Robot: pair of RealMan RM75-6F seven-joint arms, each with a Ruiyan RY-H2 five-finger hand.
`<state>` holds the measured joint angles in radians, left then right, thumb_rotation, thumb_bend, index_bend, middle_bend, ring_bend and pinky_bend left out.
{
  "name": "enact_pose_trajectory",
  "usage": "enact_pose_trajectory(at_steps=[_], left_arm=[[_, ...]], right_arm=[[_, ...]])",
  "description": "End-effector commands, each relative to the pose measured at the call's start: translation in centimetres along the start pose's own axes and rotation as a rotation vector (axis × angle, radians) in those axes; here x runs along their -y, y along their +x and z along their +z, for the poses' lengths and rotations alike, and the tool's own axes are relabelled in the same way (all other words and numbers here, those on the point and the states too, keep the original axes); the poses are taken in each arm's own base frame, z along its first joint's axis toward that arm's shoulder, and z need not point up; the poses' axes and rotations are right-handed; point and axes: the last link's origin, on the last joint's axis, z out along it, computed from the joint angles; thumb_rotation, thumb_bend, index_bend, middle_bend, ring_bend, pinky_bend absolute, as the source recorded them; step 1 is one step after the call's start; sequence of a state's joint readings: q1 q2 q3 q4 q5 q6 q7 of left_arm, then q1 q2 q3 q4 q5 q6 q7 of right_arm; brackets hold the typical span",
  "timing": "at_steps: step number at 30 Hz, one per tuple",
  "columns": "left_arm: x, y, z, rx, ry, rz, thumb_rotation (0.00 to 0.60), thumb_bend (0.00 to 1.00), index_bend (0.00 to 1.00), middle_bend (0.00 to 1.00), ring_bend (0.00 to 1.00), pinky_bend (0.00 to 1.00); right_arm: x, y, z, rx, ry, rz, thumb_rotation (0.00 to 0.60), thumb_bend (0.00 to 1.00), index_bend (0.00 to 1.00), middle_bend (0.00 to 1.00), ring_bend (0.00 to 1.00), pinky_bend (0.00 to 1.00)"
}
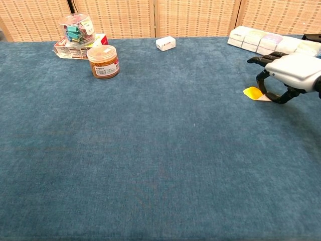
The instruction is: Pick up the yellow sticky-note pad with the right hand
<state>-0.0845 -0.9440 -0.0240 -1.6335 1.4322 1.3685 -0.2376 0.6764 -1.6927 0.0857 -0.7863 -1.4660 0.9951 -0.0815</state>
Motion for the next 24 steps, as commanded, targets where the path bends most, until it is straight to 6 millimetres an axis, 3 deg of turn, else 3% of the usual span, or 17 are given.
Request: enact_pose_trajectory(at_steps=[1, 13, 24], left_arm=[[0.0, 0.0, 0.0, 0.0, 0.0, 0.0, 0.6, 0.0, 0.0, 0.0, 0.0, 0.0], [0.0, 0.0, 0.0, -0.001, 0.001, -0.003, 0.6, 0.0, 0.0, 0.0, 0.0, 0.0], [0.0, 0.0, 0.1, 0.002, 0.006, 0.001, 0.6, 0.0, 0.0, 0.0, 0.0, 0.0]], right_arm=[[0.0, 0.0, 0.0, -0.002, 0.0, -0.001, 0.6, 0.55, 0.61, 0.0, 0.0, 0.0], [0.1, 0.2, 0.3, -0.009, 0.001, -0.003, 0.6, 0.55, 0.62, 0.0, 0.0, 0.0], [0.6, 2.2, 4.1, -0.029, -0.011, -0.058, 0.6, 0.55, 0.64, 0.0, 0.0, 0.0]])
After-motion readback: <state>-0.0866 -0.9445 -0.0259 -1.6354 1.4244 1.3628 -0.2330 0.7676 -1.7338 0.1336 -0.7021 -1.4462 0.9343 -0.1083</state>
